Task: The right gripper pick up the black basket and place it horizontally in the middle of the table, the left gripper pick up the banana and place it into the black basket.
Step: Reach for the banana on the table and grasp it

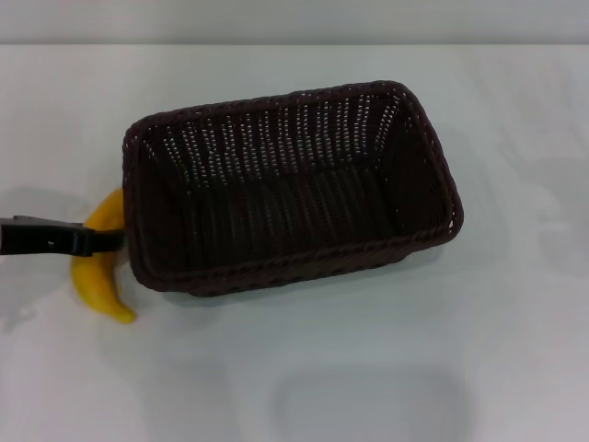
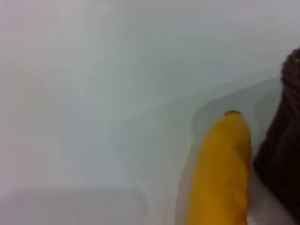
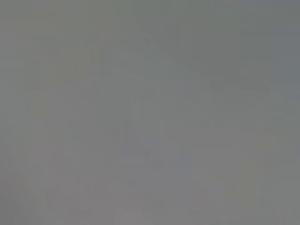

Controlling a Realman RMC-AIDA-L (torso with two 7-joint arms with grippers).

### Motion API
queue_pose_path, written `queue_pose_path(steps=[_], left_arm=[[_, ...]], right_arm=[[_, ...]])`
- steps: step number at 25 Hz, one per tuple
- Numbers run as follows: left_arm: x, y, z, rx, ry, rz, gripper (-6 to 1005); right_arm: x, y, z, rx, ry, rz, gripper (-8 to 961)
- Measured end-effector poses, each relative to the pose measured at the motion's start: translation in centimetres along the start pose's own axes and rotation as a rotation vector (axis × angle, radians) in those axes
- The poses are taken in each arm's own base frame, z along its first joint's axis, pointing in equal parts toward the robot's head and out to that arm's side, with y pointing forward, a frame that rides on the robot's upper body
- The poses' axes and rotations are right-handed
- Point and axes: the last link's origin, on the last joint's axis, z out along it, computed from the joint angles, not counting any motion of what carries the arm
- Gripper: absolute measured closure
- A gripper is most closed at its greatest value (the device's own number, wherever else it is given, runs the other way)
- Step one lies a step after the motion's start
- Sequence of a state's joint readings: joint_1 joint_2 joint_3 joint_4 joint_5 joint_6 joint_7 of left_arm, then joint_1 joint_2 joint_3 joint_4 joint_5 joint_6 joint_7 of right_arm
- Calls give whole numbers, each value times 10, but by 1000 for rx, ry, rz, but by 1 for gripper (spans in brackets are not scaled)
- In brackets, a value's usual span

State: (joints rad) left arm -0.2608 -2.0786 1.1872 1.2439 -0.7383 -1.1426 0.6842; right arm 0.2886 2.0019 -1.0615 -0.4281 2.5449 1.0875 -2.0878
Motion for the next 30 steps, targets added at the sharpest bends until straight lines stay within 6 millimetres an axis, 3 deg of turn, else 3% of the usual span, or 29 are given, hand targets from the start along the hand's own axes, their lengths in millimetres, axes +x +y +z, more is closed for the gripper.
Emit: queue_pose_path(steps=[19,30], left_arm=[[2,-14,-1,99,4,-47,498],[9,-14,-1,159,-24,35,499]], right_arm=[[-1,1,3,-3,-3,0,83],[-2,1,3,-4,-5,0,84]])
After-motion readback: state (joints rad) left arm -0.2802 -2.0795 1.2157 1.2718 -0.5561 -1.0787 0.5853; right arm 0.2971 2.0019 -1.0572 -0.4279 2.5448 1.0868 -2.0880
